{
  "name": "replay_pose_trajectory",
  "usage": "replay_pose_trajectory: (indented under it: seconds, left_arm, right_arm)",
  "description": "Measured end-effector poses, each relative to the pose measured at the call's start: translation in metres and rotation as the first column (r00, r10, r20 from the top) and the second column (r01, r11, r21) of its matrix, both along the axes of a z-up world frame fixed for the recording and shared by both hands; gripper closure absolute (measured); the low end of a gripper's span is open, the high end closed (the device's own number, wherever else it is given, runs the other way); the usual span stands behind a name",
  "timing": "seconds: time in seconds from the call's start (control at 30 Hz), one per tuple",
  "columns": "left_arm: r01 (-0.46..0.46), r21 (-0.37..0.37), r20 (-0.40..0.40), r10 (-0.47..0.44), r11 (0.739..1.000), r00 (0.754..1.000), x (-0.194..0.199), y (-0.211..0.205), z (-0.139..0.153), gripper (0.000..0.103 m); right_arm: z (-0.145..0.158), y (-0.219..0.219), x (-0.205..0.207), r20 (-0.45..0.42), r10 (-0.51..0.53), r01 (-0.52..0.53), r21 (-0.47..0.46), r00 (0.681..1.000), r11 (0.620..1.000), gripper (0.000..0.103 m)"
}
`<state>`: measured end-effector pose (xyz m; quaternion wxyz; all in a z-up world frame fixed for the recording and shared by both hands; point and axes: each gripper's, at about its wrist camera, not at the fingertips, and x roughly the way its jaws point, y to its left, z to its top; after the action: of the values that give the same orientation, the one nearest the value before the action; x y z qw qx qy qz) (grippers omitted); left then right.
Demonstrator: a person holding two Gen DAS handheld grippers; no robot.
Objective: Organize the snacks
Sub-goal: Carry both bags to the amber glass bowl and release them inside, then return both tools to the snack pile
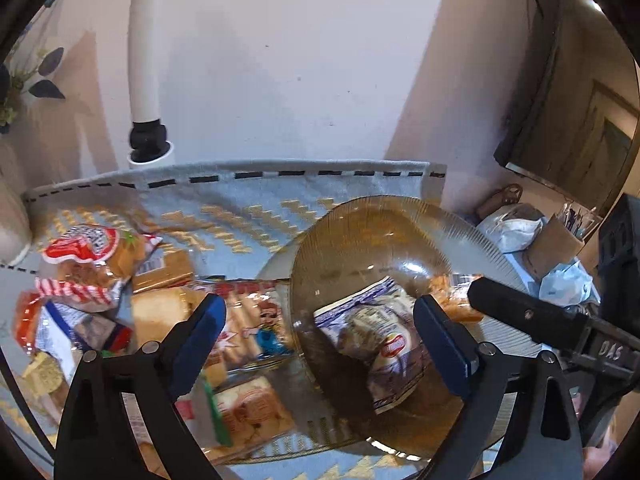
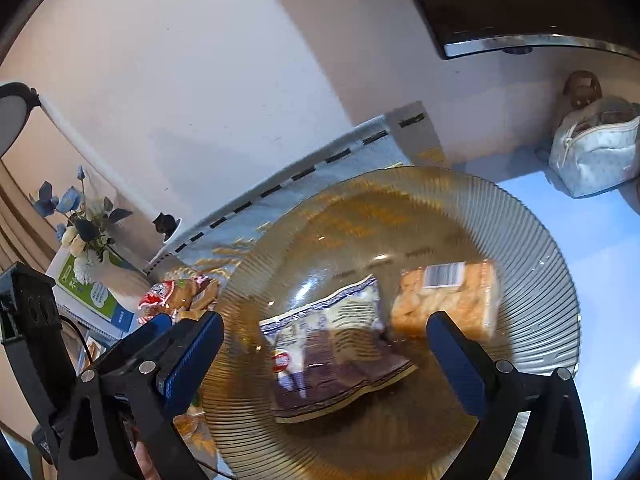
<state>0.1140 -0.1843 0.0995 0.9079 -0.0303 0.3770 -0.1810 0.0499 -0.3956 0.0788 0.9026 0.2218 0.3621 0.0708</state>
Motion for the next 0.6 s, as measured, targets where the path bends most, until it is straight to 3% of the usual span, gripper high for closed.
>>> replay_pose_trajectory:
  seconds: [0.27,0.6]
  left_arm:
    - [-0.048,0.038,0.021,0.048,0.998,0.999,-0.009,0.034,0.016,0.008]
    - [-0.224,0.056,0.054,0.221,0.973,0.974,-0.016,0.137,0.036,0.007]
  right_arm:
    - [0.028,0.043,-0.008,0.03,0.049,-0.048,-0.04,0.998,0.998,0.002]
    - [0.049,0.134,-0.028,0.07,0.164,-0.154,-0.125,0.984,0.98,0.001]
